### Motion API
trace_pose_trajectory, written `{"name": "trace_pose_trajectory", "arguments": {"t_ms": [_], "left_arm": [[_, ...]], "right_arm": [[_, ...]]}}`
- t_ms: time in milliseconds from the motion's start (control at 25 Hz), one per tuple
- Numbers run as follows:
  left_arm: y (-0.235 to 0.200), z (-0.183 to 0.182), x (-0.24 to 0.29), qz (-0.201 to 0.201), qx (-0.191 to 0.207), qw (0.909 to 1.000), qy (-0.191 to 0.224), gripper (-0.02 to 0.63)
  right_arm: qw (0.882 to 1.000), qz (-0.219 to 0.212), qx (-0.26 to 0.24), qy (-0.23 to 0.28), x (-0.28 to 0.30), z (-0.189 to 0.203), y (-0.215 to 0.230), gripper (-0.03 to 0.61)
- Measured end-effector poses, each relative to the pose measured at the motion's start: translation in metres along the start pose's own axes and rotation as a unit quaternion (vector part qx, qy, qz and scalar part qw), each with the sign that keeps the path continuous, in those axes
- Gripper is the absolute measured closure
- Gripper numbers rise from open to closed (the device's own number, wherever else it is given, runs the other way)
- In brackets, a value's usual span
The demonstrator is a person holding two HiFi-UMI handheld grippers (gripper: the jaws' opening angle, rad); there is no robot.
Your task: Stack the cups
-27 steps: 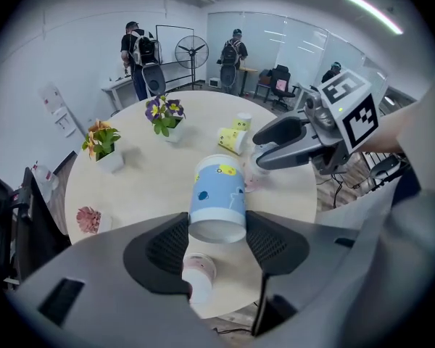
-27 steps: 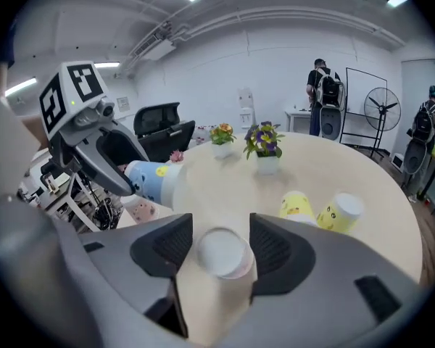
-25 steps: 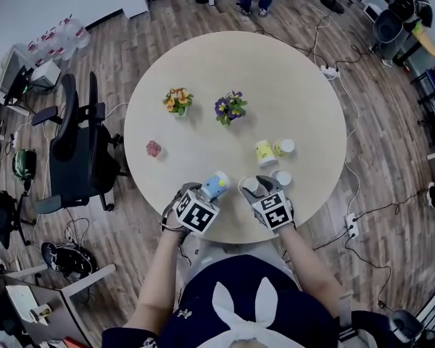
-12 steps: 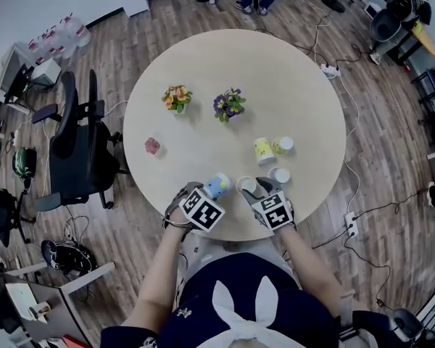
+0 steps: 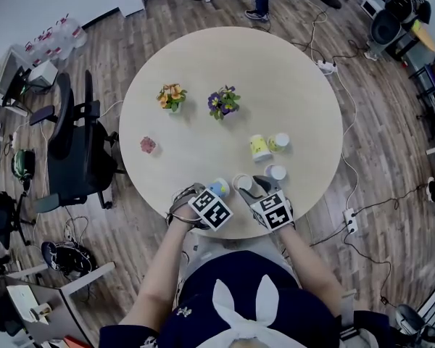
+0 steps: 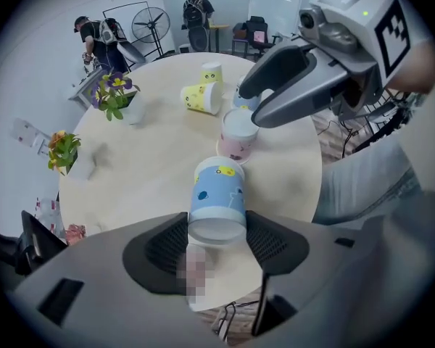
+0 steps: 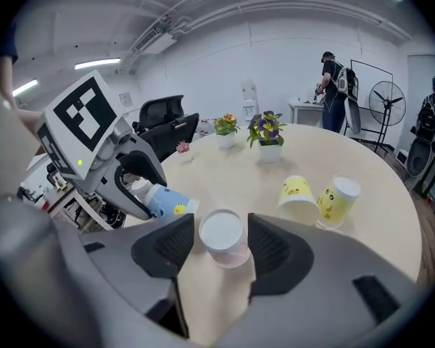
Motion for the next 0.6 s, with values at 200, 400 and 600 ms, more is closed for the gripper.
{"name": "trace_pose_trajectory", "arguments": {"t_ms": [200,400,600], "left_arm": [[0.006,-0.005,0.001,0.015,-0.011,0.9998,0.004,0.354],[0.005,-0.009,0.0,0.027,-0.033,0.9987,0.027,0.368],[-0.002,-0.009,-0.009,0.027,-0.075,0.9946,0.067,0.367]], "right_arm": [[1.0,-0.003,0.002,0.0,-0.003,0.002,0.0,0.344],[1.0,-0.006,0.002,0.001,-0.005,0.002,-0.001,0.344],[1.0,-0.012,-0.002,0.003,-0.009,0.001,-0.003,0.344]]}}
Point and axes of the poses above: the fingertips, and each gripper's own axes: x forward along the fingers, y to its right, z out of its underside, the point moved 4 cm from there along -x, backward along the fingers, and after that the axes turned 7 degrees about -z, right-handed, at the moved point
